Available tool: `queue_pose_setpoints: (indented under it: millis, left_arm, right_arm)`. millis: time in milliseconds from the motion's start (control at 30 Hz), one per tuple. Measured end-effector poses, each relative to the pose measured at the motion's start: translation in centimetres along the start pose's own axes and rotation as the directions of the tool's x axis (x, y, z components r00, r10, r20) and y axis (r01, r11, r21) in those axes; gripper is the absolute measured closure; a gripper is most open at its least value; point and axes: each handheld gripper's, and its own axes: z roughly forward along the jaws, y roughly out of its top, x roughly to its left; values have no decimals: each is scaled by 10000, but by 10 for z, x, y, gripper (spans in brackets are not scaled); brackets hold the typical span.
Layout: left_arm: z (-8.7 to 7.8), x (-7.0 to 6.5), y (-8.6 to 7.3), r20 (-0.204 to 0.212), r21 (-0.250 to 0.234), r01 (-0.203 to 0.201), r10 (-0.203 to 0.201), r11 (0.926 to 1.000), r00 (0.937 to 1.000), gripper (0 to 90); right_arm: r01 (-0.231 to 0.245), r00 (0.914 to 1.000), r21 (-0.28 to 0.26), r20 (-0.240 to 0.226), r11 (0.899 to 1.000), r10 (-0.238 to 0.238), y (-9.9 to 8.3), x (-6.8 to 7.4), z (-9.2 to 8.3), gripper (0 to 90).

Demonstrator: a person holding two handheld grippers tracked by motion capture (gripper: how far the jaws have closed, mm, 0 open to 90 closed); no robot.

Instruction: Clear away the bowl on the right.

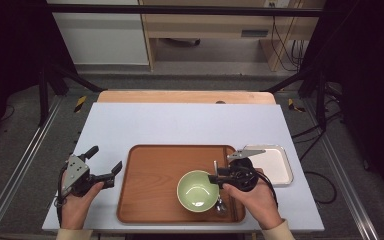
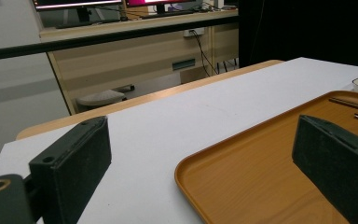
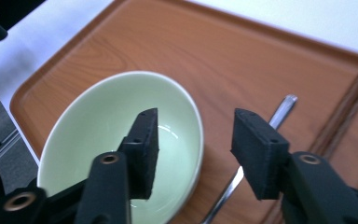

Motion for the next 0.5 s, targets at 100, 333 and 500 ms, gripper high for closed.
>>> queue_pose_setpoints:
  millis: [100, 333, 500]
  left_arm:
    - [0, 0, 0, -10, -14, 18, -18, 10000, 10000, 43]
    - [-1, 3, -1, -44, -45, 87, -87, 10000, 10000, 42]
    - [-2, 5, -1, -121, -47, 113, -113, 9999, 9999, 42]
  right_arm:
    - [164, 9998, -493, 92, 9987, -159, 4, -3, -12, 434]
    - [394, 9985, -1185, 424, 9922, -346, 9, -12, -30, 297]
    - [543, 9962, -1558, 762, 9863, -428, 9, -20, -40, 221]
